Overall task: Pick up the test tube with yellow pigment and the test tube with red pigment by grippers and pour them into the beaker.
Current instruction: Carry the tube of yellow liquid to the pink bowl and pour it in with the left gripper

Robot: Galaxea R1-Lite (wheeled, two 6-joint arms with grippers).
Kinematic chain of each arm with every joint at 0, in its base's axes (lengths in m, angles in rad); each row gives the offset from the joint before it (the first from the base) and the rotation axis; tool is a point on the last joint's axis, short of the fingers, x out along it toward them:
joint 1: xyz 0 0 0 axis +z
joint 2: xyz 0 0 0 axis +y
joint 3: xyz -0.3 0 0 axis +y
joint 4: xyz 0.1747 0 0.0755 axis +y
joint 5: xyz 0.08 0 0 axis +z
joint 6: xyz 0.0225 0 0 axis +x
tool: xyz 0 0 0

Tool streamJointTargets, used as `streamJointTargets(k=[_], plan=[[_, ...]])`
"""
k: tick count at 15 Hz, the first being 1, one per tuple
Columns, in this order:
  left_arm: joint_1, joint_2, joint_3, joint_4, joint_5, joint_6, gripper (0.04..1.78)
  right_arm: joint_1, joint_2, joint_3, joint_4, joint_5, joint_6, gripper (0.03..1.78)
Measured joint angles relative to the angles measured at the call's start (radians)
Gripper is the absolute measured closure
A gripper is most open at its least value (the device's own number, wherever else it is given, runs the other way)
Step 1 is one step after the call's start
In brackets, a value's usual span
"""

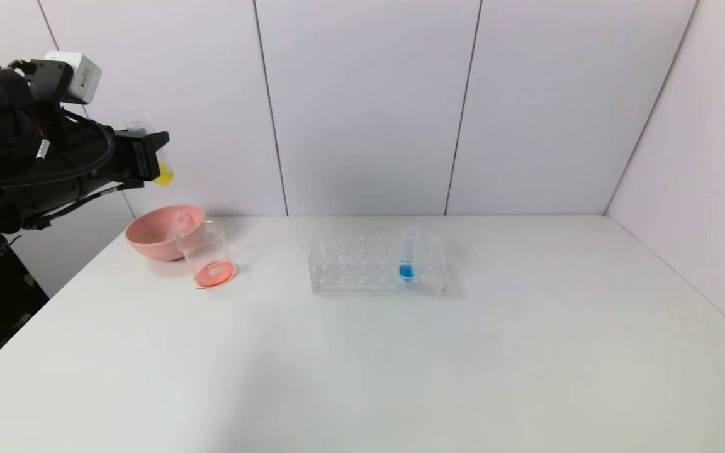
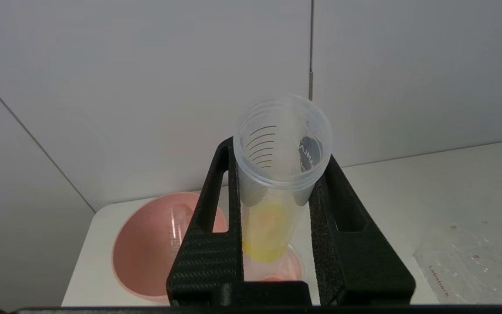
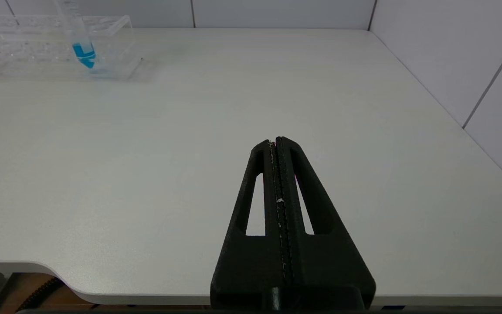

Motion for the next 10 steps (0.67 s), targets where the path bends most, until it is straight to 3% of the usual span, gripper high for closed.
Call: streamJointTargets(k=[6, 10], plan=[[0.133, 0.030, 0.035, -0.014, -0.094, 0.000, 1.37, 0.000, 0.000, 0.000, 0.000, 0.000, 0.000, 1.70], [0.175, 0.051, 0.046, -0.017, -0.117, 0.003, 1.37, 0.000, 0.000, 0.000, 0.000, 0.000, 0.000, 1.70]])
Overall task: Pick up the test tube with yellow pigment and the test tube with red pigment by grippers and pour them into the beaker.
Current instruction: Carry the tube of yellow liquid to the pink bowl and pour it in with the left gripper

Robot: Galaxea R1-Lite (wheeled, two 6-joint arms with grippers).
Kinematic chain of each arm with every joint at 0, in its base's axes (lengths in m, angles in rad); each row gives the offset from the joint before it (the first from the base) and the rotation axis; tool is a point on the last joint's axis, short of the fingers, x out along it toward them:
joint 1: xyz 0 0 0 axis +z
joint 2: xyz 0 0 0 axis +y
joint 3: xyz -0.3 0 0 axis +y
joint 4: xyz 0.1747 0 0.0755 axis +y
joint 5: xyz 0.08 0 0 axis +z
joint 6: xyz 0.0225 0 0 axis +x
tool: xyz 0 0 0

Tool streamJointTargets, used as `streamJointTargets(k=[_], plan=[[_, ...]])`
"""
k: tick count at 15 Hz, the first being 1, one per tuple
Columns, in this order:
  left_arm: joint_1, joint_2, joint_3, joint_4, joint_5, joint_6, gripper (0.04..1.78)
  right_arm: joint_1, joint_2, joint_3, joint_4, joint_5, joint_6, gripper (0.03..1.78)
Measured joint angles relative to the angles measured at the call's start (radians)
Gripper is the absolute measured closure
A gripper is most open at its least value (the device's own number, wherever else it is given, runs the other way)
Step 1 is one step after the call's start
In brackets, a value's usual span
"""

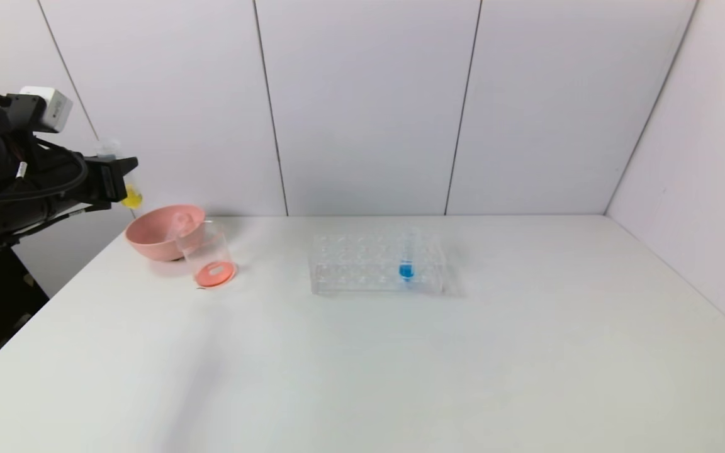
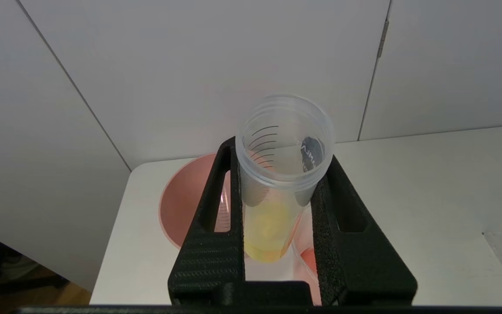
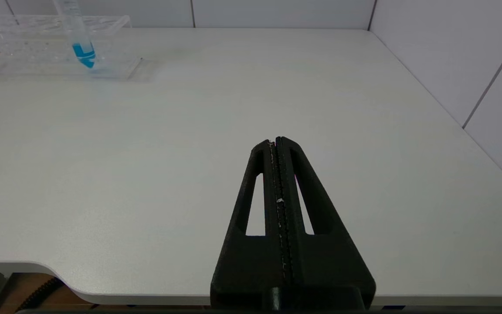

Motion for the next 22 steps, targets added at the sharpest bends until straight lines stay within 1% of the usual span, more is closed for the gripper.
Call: streamJointTargets(k=[2, 5, 14, 16, 18, 20, 22], plan=[[0.024, 0.007, 0.008, 0.001, -0.043, -0.001, 1.37, 0.000, 0.000, 0.000, 0.000, 0.000, 0.000, 1.70], [0.061, 0.006, 0.034, 0.001, -0.063, 0.009, 1.37, 0.000, 0.000, 0.000, 0.000, 0.000, 0.000, 1.70], [0.069, 0.005, 0.033, 0.000, -0.064, 0.017, 1.37, 0.000, 0.000, 0.000, 0.000, 0.000, 0.000, 1.70], [0.069, 0.009, 0.030, 0.004, -0.076, 0.016, 1.37, 0.000, 0.000, 0.000, 0.000, 0.000, 0.000, 1.70], [0.070, 0.018, 0.012, 0.005, -0.113, 0.019, 1.37, 0.000, 0.000, 0.000, 0.000, 0.000, 0.000, 1.70], [0.072, 0.034, -0.016, 0.006, -0.180, 0.034, 1.37, 0.000, 0.000, 0.000, 0.000, 0.000, 0.000, 1.70], [0.081, 0.055, -0.056, 0.008, -0.252, 0.098, 1.37, 0.000, 0.000, 0.000, 0.000, 0.000, 0.000, 1.70]])
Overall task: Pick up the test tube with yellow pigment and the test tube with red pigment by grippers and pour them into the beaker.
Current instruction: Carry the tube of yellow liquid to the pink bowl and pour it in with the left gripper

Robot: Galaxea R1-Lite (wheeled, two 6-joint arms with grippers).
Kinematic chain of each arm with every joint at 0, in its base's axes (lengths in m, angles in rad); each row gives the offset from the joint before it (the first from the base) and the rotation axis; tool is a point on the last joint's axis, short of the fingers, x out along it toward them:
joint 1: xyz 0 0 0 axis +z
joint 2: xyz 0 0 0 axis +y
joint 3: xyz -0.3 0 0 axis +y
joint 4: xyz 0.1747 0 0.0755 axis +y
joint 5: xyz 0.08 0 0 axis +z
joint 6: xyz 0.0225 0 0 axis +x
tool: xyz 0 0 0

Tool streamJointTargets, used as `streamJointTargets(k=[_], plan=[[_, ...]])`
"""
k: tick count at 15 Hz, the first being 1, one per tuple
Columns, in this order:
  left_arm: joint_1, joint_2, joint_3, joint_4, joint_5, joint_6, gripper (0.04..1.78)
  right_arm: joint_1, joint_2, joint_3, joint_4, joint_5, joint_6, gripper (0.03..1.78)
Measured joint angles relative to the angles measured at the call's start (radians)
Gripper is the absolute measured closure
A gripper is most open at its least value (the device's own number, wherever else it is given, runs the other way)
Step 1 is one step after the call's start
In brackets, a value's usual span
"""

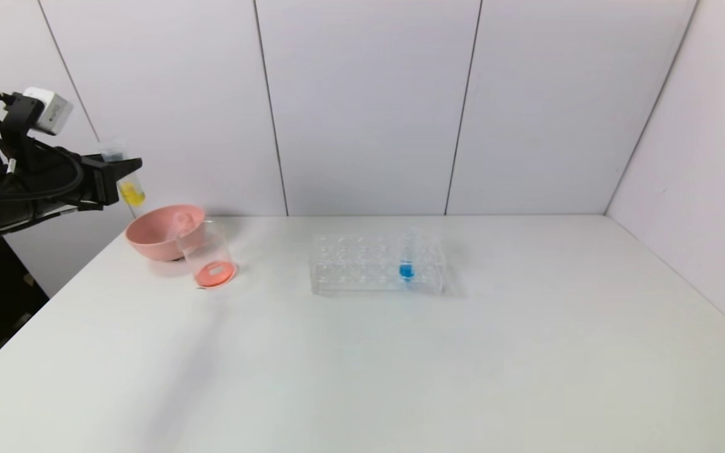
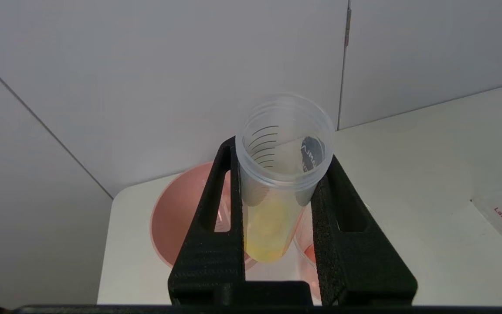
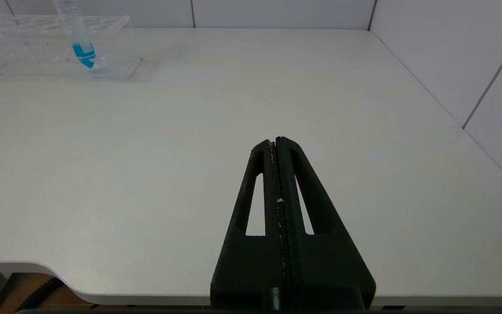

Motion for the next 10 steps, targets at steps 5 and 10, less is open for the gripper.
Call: streamJointTargets(k=[5, 10], plan=[[0.015, 0.047, -0.106, 0.044, -0.116, 0.123, 1.37, 0.000, 0.000, 0.000, 0.000, 0.000, 0.000, 1.70], [0.016, 0.061, -0.204, 0.248, -0.164, 0.151, 1.37, 0.000, 0.000, 0.000, 0.000, 0.000, 0.000, 1.70]])
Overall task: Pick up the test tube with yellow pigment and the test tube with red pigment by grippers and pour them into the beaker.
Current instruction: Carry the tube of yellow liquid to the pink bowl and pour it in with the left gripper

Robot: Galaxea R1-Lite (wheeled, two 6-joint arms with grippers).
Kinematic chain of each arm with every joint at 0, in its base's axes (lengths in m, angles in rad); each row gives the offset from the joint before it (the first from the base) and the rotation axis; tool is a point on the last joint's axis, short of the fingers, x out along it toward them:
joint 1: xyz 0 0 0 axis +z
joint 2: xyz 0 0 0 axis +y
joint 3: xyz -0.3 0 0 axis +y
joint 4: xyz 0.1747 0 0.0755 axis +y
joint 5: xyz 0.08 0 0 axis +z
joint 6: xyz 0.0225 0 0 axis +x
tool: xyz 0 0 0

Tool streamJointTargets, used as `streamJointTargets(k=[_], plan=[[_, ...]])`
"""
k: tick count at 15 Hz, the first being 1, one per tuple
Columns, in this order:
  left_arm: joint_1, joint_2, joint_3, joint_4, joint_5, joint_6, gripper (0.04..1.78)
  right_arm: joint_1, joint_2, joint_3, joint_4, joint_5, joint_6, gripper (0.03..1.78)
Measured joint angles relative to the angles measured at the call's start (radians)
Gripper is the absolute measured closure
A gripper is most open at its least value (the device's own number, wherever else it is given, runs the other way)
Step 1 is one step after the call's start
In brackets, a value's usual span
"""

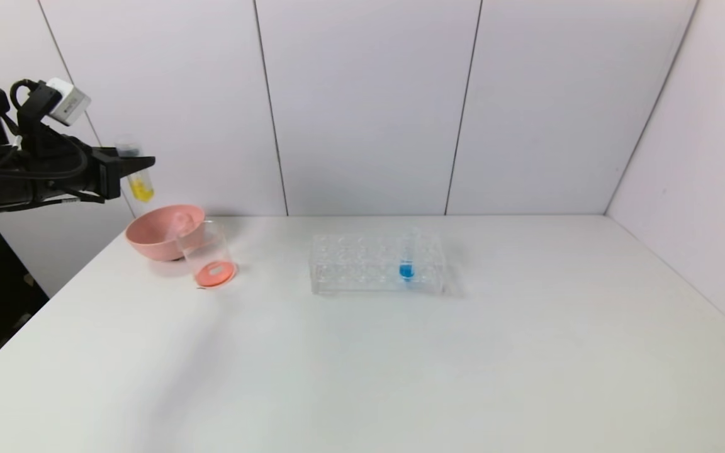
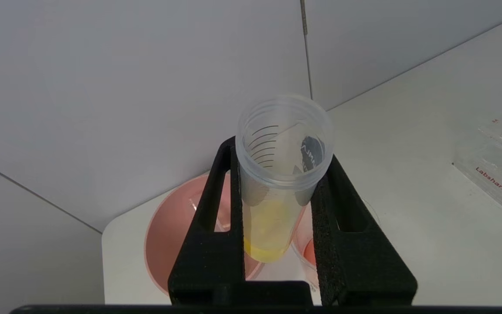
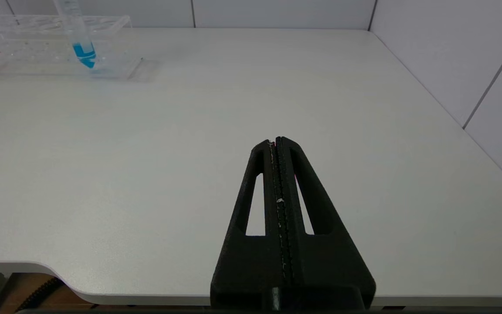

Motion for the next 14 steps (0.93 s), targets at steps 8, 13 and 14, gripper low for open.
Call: streamJointTargets(k=[8, 13, 14], plan=[[-0.005, 0.013, -0.197, 0.428, 0.005, 0.200, 1.37, 0.000, 0.000, 0.000, 0.000, 0.000, 0.000, 1.70], [-0.006, 0.030, -0.269, 0.598, -0.014, 0.359, 1.37, 0.000, 0.000, 0.000, 0.000, 0.000, 0.000, 1.70], [-0.006, 0.033, -0.272, 0.607, -0.040, 0.392, 1.37, 0.000, 0.000, 0.000, 0.000, 0.000, 0.000, 1.70]])
